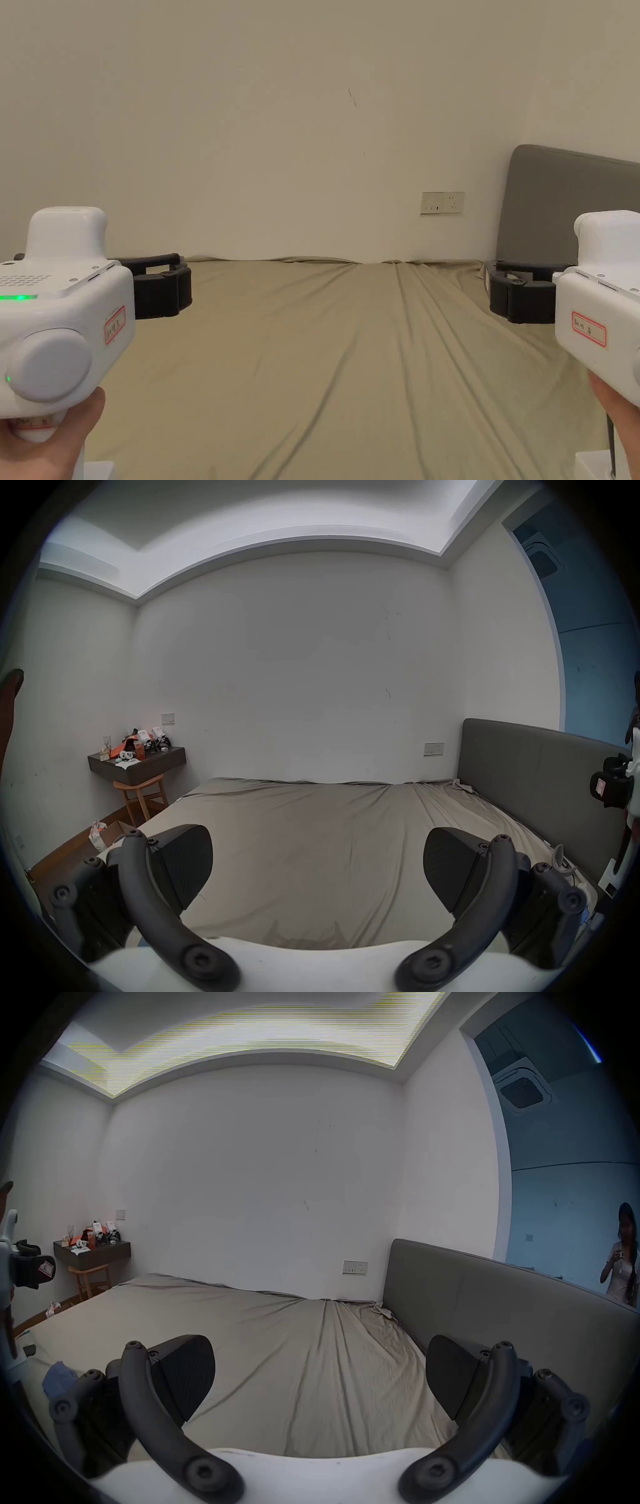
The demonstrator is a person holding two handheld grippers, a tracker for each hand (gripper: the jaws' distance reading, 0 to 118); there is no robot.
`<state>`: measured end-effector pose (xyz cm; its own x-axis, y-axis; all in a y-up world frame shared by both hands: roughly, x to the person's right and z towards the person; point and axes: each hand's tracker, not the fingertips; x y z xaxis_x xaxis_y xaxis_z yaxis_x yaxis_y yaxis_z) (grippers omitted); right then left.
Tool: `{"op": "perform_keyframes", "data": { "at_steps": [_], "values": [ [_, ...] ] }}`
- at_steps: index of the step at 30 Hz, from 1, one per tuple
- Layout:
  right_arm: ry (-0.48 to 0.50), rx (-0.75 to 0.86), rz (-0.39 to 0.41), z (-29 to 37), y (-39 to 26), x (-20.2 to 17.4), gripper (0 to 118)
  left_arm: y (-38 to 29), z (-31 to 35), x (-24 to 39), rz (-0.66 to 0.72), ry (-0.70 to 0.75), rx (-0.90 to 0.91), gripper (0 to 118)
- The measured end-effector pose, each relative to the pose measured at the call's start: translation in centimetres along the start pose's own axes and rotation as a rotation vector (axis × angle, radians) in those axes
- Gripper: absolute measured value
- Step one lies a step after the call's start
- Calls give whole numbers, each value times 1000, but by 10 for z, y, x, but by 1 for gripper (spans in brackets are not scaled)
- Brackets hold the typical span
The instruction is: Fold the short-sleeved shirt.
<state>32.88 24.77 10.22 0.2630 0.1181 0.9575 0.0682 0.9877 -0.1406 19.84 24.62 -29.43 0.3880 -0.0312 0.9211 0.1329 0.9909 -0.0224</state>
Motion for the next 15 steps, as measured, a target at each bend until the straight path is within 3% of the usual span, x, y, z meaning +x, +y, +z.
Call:
{"op": "perform_keyframes", "data": {
  "at_steps": [15],
  "values": [
    [-6,11,-9,3,1,1,118,1,2,1,3,-1,-3,118]
  ]
}}
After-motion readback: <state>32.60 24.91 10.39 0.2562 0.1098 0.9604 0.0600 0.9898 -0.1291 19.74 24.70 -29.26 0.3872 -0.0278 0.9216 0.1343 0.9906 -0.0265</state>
